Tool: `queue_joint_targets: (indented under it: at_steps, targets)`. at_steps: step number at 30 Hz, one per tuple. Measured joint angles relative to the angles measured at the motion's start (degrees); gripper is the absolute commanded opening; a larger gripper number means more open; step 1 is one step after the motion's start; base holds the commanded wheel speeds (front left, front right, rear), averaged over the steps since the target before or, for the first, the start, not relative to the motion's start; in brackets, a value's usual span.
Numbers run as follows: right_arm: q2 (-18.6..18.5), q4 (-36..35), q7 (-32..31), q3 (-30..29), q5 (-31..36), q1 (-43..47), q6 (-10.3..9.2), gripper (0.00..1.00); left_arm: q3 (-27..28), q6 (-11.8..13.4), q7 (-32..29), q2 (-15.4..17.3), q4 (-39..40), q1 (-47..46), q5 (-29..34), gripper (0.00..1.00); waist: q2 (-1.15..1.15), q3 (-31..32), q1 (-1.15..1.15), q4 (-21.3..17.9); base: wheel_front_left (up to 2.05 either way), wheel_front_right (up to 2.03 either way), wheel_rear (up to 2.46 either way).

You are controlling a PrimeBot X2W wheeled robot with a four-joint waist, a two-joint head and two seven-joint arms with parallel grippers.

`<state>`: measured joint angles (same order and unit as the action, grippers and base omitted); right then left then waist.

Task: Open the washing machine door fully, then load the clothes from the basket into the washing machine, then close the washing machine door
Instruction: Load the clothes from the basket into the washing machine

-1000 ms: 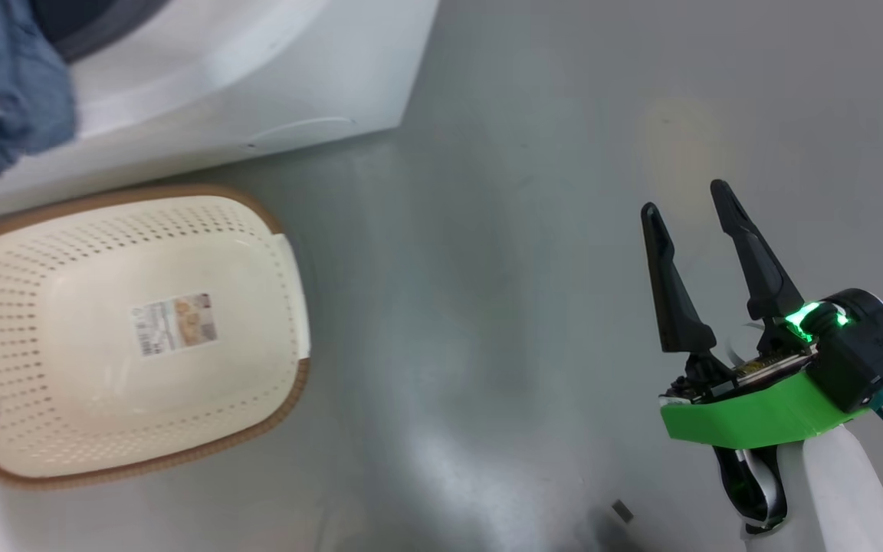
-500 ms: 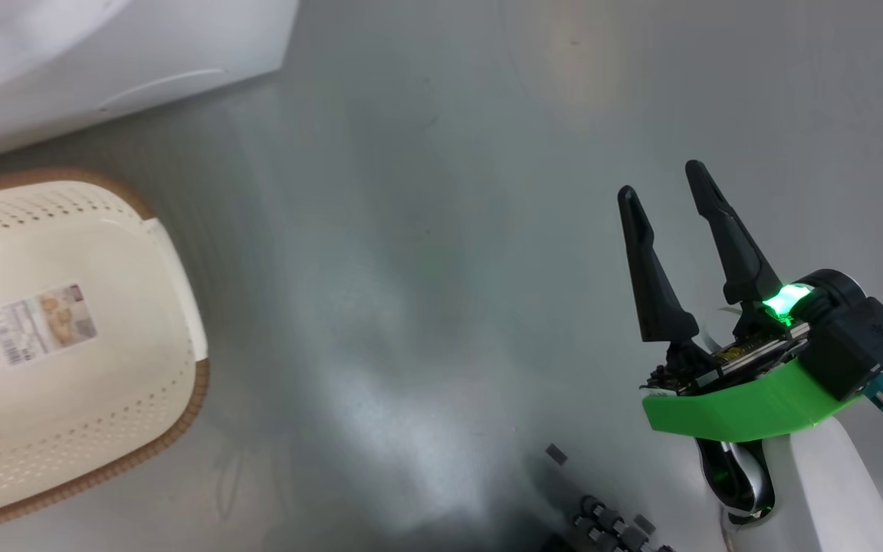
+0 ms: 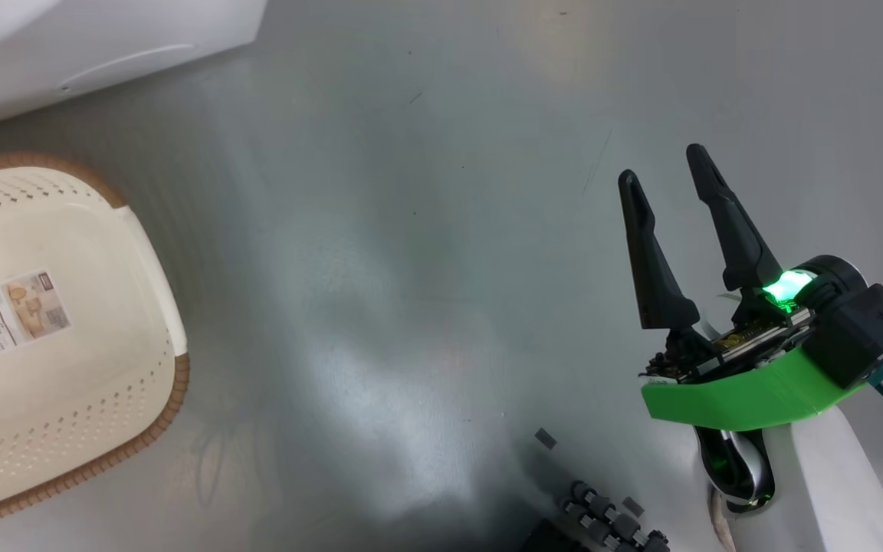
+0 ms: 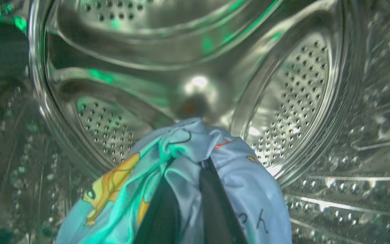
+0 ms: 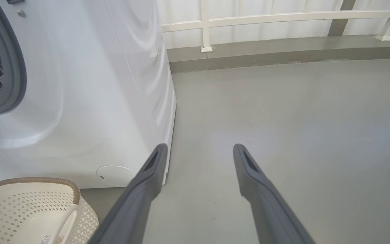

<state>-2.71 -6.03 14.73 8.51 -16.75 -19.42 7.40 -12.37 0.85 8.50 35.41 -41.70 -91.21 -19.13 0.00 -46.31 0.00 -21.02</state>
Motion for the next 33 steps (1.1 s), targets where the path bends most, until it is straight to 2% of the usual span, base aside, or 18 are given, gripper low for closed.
queue_joint_targets:
  at_steps: [7,8,9,10,11,19,23,28,33]
  targets:
    - [0.00,-0.01,0.00,0.09,0.00,-0.43,0.00,1.00,0.03,-0.62,-2.40,-0.82,-6.36,0.08,-1.62,0.00,0.00,-0.28,0.00,0.42,0.00,0.00,0.00]
    - [0.00,0.00,0.00,0.09,0.00,-0.44,0.00,1.00,0.05,-0.68,-2.90,-1.09,-7.03,0.09,-2.03,0.07,0.00,-0.28,0.00,0.48,0.00,0.00,0.00]
    - [0.00,0.00,0.00,0.08,0.01,-0.44,0.00,1.00,0.02,-0.69,-3.27,-1.30,-7.69,0.10,-2.22,0.48,0.00,-0.28,0.00,0.54,0.00,0.00,0.00]
    - [0.00,0.01,0.00,0.05,0.03,-0.46,0.00,1.00,0.03,-0.70,-3.39,-1.48,-8.15,0.10,-2.25,0.82,0.00,-0.28,0.00,0.60,0.00,0.00,0.00]
    - [0.00,0.04,0.00,0.04,0.09,-0.49,0.00,1.00,0.03,-0.94,-3.38,-1.60,-8.49,0.10,-2.29,1.00,0.00,-0.25,0.00,0.67,0.00,0.00,0.00]
    - [0.00,0.18,0.00,-0.52,0.55,-0.56,0.00,1.00,0.02,-0.92,-0.20,-2.99,-9.36,2.86,-3.69,1.00,0.00,1.17,0.00,1.56,0.00,0.00,0.00]
    - [-0.01,0.31,0.00,-1.51,1.93,-0.54,0.00,1.00,-0.25,0.64,1.62,-4.82,-7.30,8.18,-4.09,1.00,0.00,2.53,0.00,2.39,0.00,0.00,0.00]
    - [-0.01,0.52,0.00,-2.24,3.03,-0.45,0.00,1.00,-0.21,1.69,3.82,-5.90,-1.89,16.01,-5.12,1.00,0.00,4.65,0.00,3.68,0.00,0.00,0.00]
    - [-0.02,0.89,0.00,-3.36,4.15,0.04,0.00,1.00,0.34,4.49,5.28,-7.32,7.47,26.80,-5.76,1.00,0.00,7.26,0.00,5.16,0.00,0.00,0.00]
